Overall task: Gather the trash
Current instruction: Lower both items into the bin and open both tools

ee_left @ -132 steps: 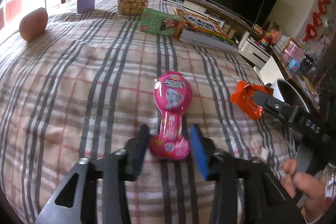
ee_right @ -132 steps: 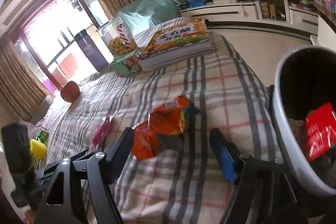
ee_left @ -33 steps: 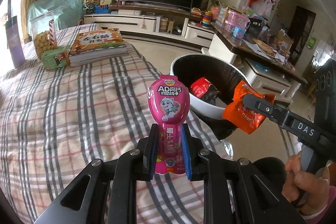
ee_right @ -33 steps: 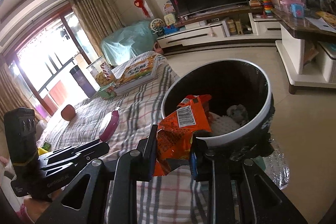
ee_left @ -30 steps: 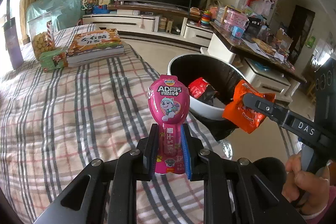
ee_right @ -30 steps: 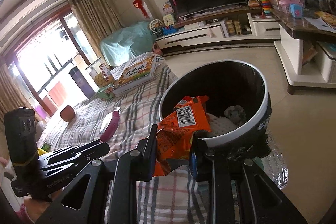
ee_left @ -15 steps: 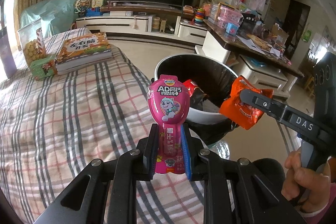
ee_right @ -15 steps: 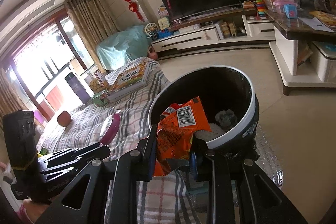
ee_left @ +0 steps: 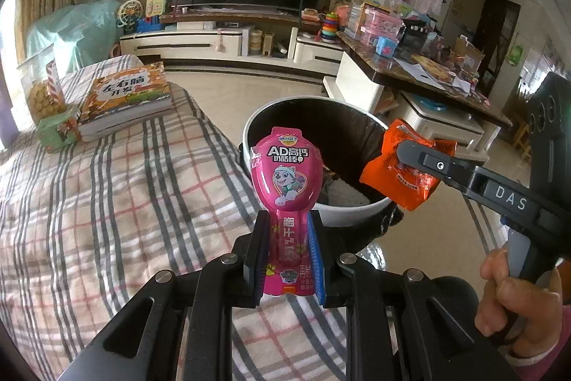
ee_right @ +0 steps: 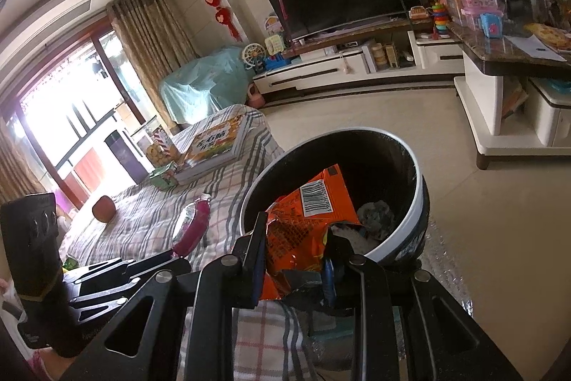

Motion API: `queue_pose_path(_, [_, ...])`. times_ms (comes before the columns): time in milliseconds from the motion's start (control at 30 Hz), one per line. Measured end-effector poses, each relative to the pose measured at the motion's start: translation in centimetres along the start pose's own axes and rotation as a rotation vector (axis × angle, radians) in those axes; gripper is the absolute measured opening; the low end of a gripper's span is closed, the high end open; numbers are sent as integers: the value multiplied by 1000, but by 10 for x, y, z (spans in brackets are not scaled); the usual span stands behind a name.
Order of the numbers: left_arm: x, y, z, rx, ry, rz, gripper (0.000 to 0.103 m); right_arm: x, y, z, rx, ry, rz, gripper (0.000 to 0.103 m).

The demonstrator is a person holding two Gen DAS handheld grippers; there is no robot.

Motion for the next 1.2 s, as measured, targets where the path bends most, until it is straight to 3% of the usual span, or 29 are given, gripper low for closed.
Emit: queue_pose_path(1200, [-45, 37, -20, -17, -2, 25, 19, -19, 29, -30, 16, -38, 27, 25])
Point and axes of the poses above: each gripper's, at about its wrist camera, not at the fingertips, and x roughly against the way its jaws point, z to its left, y to its top, the point moved 5 cm from there along -x, roughly the way its jaws point, and after that the axes turned 4 degrees about y, right-handed, at the moved point
